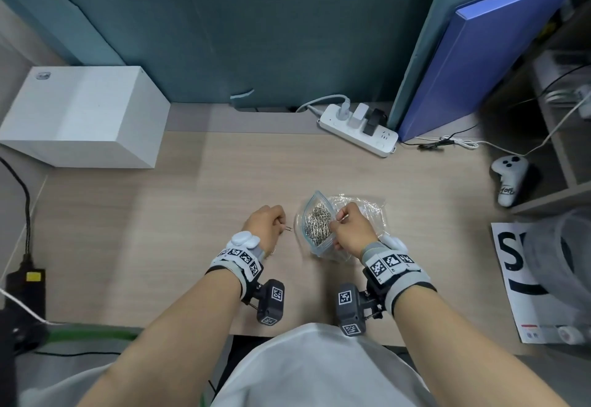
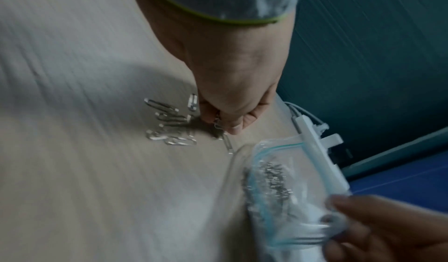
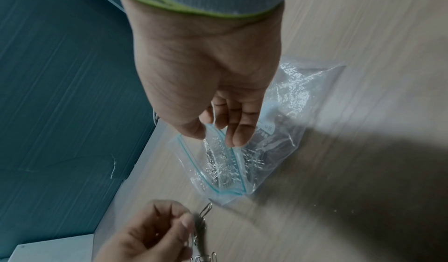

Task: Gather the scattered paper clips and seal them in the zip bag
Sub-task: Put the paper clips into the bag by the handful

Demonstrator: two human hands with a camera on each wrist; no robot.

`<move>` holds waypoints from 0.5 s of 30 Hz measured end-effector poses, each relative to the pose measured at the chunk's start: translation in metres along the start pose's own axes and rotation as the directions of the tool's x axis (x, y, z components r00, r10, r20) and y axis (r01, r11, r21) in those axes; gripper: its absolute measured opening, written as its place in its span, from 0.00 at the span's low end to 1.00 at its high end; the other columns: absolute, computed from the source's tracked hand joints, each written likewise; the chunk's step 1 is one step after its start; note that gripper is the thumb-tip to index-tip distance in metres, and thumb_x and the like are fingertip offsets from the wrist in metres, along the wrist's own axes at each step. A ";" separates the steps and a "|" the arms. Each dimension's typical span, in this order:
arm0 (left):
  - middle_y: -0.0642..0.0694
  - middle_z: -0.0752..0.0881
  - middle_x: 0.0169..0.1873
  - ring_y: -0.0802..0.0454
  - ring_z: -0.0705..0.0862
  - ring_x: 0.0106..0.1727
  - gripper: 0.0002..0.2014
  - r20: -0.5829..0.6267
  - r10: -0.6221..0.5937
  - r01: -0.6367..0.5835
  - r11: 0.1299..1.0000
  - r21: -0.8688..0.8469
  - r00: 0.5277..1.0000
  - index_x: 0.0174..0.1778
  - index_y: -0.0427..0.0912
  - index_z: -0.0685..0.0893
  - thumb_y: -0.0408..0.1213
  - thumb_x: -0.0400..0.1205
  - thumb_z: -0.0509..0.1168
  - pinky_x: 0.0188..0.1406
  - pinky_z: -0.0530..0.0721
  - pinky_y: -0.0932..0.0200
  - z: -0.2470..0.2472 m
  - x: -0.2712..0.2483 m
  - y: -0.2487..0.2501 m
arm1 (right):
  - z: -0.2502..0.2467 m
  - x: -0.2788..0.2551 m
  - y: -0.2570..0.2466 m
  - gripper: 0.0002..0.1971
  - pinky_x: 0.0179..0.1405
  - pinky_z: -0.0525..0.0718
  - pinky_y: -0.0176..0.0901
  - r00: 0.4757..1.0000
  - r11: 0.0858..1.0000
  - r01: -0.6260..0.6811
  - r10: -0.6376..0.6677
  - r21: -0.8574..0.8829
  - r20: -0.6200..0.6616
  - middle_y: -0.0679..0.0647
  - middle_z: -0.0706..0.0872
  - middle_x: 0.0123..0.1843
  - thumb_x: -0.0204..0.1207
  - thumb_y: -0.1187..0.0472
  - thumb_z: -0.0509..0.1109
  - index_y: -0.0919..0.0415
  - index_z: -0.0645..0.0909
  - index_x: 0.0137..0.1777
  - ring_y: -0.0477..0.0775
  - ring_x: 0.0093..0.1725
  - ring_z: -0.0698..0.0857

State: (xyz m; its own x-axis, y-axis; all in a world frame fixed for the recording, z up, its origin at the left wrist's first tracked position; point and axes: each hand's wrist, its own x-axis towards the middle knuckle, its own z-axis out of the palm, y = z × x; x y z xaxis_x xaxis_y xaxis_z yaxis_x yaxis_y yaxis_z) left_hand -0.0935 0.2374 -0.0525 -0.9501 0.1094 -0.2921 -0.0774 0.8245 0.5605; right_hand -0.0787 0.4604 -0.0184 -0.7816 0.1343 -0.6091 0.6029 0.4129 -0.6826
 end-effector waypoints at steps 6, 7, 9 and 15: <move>0.51 0.91 0.44 0.55 0.89 0.39 0.11 0.073 0.078 -0.046 0.929 -0.367 0.994 0.49 0.47 0.91 0.30 0.74 0.79 0.42 0.81 0.72 0.002 0.009 0.041 | 0.003 0.002 -0.001 0.08 0.35 0.85 0.60 1.000 1.000 0.007 -0.007 0.000 -0.014 0.59 0.84 0.34 0.78 0.61 0.67 0.51 0.70 0.47 0.61 0.30 0.83; 0.51 0.92 0.45 0.58 0.89 0.40 0.11 0.053 0.069 -0.045 0.930 -0.364 0.996 0.50 0.47 0.91 0.30 0.74 0.79 0.43 0.81 0.74 0.001 0.010 0.041 | 0.001 0.001 -0.002 0.07 0.34 0.85 0.59 1.000 1.000 0.007 -0.007 0.006 -0.009 0.59 0.84 0.34 0.79 0.62 0.67 0.52 0.70 0.47 0.61 0.29 0.83; 0.53 0.91 0.45 0.59 0.88 0.43 0.09 -0.032 0.044 -0.051 0.960 -0.275 0.999 0.50 0.47 0.92 0.31 0.77 0.76 0.45 0.83 0.70 -0.001 0.011 0.030 | -0.001 0.001 -0.004 0.07 0.37 0.88 0.61 1.000 1.000 0.011 -0.011 0.006 -0.003 0.59 0.84 0.34 0.80 0.63 0.67 0.53 0.70 0.48 0.61 0.29 0.84; 0.53 0.84 0.52 0.53 0.78 0.58 0.13 0.015 0.081 -0.082 0.992 0.098 0.997 0.54 0.51 0.91 0.36 0.74 0.78 0.53 0.73 0.61 0.000 0.006 -0.013 | -0.006 0.005 -0.003 0.08 0.41 0.93 0.68 1.000 1.000 -0.003 0.003 -0.004 0.003 0.59 0.86 0.39 0.81 0.63 0.68 0.53 0.71 0.48 0.63 0.33 0.88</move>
State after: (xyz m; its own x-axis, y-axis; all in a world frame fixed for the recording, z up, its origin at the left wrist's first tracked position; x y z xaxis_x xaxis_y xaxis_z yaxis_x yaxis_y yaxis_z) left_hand -0.0986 0.2278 -0.0615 -0.9486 0.1843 -0.2572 0.0310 0.8630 0.5042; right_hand -0.0850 0.4652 -0.0173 -0.7795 0.1331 -0.6120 0.6045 0.4159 -0.6795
